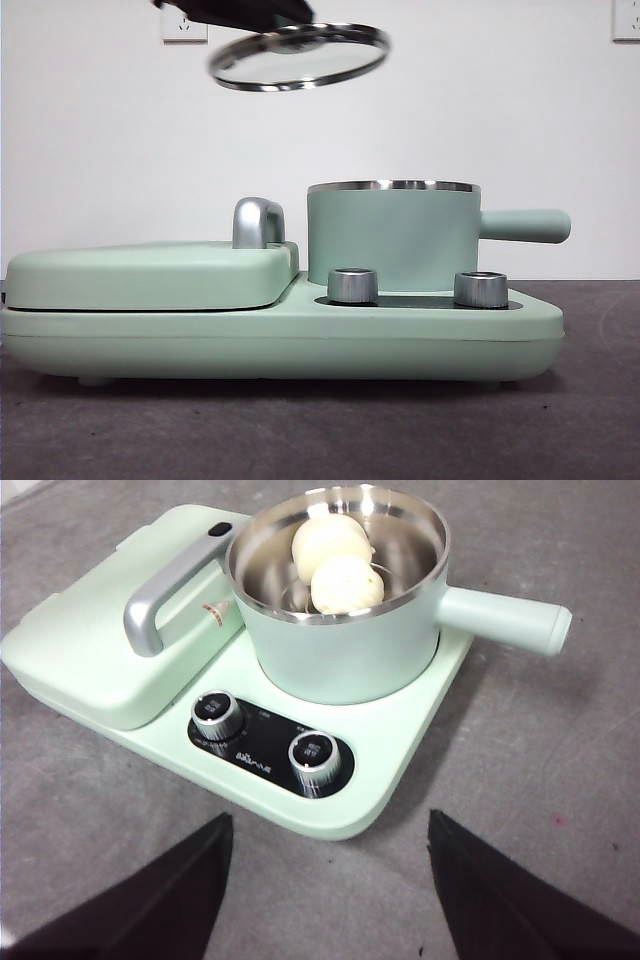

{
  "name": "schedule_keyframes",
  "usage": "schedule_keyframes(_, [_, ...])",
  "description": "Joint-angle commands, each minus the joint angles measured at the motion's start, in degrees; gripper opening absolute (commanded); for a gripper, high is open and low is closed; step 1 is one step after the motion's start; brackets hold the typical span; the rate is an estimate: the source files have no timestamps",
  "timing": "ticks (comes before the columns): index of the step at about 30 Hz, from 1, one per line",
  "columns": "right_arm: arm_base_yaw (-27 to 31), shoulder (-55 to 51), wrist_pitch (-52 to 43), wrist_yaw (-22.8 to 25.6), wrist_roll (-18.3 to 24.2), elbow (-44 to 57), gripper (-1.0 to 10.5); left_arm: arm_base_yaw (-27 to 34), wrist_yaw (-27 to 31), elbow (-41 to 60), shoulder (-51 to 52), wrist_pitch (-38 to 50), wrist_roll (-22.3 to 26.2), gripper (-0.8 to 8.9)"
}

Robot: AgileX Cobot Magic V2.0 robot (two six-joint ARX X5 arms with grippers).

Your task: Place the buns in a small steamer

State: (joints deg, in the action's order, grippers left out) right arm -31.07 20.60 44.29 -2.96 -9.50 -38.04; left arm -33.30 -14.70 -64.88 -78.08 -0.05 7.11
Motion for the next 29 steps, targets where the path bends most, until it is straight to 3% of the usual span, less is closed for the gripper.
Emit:
schedule_keyframes(1, [-0.35, 0.0, -1.2, 0.04, -0.74, -0.5, 3.0, -1.51, -0.15, -2.84, -3.56, 2.75, -1.03, 0.14])
schedule_keyframes(16, [-0.35, 0.02, -1.46, 2.03, -0.57, -0.5, 3.0, -4.83, -0.13, -8.66, -18.29, 9.64, -0.68, 0.14])
schedule_keyframes(29, [-0.35, 0.24, -1.44, 4.63, -0.57, -0.5, 3.0, -4.98, -0.13, -8.68, -22.34, 12.9, -0.24, 0.14])
